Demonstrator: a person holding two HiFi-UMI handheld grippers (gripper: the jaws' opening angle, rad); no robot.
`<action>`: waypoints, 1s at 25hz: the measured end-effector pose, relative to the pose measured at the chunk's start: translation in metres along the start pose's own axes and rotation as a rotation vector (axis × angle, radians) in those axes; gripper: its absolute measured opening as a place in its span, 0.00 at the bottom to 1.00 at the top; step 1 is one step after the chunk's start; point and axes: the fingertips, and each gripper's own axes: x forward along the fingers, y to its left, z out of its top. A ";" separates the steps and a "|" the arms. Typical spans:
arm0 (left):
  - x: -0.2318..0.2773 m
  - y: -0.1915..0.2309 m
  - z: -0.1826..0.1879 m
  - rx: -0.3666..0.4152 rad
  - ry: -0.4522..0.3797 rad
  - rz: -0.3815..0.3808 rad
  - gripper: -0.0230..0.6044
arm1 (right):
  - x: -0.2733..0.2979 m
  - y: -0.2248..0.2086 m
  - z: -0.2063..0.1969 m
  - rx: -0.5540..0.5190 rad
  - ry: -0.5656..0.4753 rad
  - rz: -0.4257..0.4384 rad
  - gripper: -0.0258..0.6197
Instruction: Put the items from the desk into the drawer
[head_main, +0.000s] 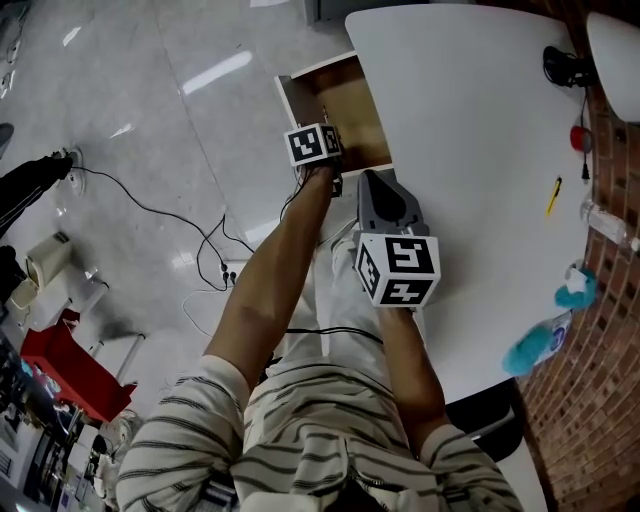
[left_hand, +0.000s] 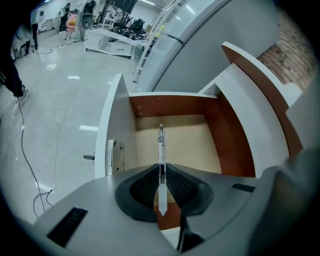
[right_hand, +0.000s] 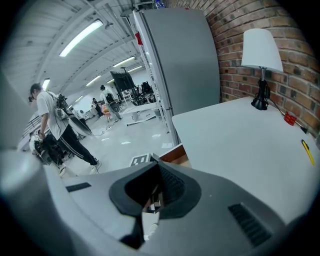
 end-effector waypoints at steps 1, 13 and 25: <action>0.000 0.001 0.000 0.003 0.001 0.010 0.11 | 0.000 0.000 0.000 -0.001 -0.001 0.000 0.06; 0.007 0.002 -0.002 -0.054 0.024 0.024 0.11 | -0.001 -0.008 0.002 0.008 -0.006 -0.014 0.06; 0.033 0.007 -0.005 -0.020 0.036 0.039 0.11 | -0.005 -0.014 -0.006 0.014 -0.006 -0.033 0.06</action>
